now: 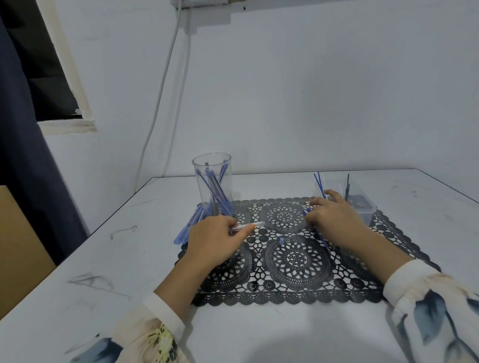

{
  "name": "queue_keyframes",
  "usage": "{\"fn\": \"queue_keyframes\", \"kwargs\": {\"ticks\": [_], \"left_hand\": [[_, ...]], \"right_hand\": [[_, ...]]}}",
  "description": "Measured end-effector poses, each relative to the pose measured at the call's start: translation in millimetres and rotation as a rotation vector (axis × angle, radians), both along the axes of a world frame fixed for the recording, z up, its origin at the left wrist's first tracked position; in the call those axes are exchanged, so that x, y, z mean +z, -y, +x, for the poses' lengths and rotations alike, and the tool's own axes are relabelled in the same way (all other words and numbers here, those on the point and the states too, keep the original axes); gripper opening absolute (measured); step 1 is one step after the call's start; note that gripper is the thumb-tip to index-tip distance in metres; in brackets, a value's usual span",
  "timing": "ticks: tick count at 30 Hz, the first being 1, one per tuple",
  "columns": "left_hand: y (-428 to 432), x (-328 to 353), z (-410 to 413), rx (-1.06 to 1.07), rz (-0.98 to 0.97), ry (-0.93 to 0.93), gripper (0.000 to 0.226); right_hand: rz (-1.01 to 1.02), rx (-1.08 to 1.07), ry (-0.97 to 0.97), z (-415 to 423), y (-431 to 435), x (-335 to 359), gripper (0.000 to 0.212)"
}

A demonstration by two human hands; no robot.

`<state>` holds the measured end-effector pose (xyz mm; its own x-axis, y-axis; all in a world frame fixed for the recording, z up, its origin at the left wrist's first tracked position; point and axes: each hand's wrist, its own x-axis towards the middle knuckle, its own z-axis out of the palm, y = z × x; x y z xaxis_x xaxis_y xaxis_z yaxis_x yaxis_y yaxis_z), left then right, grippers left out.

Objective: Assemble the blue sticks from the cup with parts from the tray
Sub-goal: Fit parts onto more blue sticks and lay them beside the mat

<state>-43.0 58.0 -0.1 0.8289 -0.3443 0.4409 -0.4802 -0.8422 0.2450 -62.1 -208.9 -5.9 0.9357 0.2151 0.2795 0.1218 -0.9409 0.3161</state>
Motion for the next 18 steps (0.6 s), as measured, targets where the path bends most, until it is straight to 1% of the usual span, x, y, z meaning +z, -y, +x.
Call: {"fn": "queue_keyframes", "kwargs": {"ticks": [5,7,13,16,18], "left_hand": [[-0.5,-1.5,0.1,0.004,0.000,-0.004,0.052],[-0.9,-1.9,0.2,0.002,-0.007,-0.007,0.053],[-0.2,-1.8,0.5,0.001,-0.001,0.000,0.053],[0.6,-1.2,0.5,0.008,0.002,-0.006,0.054],[1.1,-1.0,0.3,0.013,0.005,0.000,0.055]], "right_hand": [[-0.027,0.009,0.034,-4.8,-3.1,3.3,0.017],[0.012,0.029,0.075,-5.6,-4.6,4.7,0.016],[0.414,0.021,0.269,-1.3,-3.8,10.2,0.020],[0.646,-0.049,0.306,2.5,-3.7,19.6,0.022],[0.756,-0.093,0.329,6.6,-0.2,25.0,0.024]]}}
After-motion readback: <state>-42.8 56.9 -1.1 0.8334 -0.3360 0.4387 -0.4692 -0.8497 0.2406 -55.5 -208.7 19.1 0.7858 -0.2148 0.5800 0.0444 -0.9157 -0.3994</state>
